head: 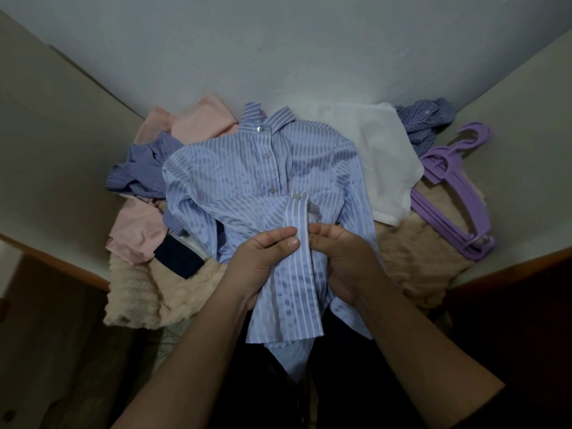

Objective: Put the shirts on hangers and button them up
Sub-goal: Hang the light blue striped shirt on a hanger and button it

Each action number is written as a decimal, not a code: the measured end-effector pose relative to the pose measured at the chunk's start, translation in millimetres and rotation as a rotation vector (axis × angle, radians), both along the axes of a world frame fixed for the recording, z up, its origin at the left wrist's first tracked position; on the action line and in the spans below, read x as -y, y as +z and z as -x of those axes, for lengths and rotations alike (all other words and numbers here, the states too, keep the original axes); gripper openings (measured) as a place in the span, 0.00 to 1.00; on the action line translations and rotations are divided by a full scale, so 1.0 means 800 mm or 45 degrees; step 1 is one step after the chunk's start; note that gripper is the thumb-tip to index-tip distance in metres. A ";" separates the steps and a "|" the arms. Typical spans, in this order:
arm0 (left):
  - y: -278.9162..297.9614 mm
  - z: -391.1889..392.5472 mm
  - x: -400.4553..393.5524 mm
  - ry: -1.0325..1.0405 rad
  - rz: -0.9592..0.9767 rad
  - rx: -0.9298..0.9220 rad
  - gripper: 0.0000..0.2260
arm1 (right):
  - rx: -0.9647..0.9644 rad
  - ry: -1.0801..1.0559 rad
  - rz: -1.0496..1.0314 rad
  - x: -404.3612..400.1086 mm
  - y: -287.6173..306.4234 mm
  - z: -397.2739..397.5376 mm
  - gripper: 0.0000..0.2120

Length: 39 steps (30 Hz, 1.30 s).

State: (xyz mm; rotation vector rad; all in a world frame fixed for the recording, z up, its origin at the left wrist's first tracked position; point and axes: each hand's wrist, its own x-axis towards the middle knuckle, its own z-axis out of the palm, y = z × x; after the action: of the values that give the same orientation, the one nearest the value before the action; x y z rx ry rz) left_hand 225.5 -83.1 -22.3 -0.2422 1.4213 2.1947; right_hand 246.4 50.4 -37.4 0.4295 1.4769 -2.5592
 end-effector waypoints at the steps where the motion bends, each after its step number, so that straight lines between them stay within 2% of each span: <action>1: -0.001 0.000 0.000 -0.001 0.006 -0.012 0.07 | -0.004 -0.009 -0.008 0.001 0.000 0.000 0.05; 3: -0.001 -0.001 0.000 -0.009 0.039 -0.050 0.08 | -0.020 -0.051 -0.008 0.002 0.000 -0.001 0.04; 6: -0.001 -0.001 -0.001 -0.039 0.106 -0.119 0.08 | -0.091 -0.091 -0.017 -0.001 -0.006 -0.005 0.12; 9: -0.006 -0.001 -0.001 -0.023 0.180 -0.178 0.08 | -0.130 -0.043 -0.133 -0.004 -0.006 -0.009 0.18; 13: -0.013 -0.001 0.003 -0.036 0.235 -0.214 0.08 | -0.097 0.004 -0.194 -0.011 -0.003 -0.009 0.13; 16: -0.014 -0.001 0.004 -0.076 0.189 -0.202 0.08 | -0.086 0.020 -0.215 -0.013 -0.002 -0.008 0.09; 23: -0.024 0.002 0.004 -0.069 0.134 -0.114 0.07 | 0.003 -0.041 -0.119 -0.011 -0.009 -0.006 0.09; 26: -0.029 0.004 0.003 -0.057 0.163 -0.153 0.07 | 0.016 -0.055 -0.189 -0.010 -0.012 -0.005 0.10; 32: -0.039 0.008 0.002 -0.059 0.257 -0.288 0.08 | -0.006 -0.070 -0.496 -0.004 -0.016 -0.005 0.12; 39: -0.043 0.007 0.005 -0.104 0.325 -0.327 0.07 | 0.018 -0.010 -0.525 -0.009 -0.023 -0.007 0.12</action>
State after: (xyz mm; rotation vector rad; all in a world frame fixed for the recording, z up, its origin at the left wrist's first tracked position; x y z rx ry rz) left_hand 220.3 -86.8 -57.0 0.0124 1.8205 2.0315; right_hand 252.1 57.7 -55.6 0.5013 2.0028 -2.2416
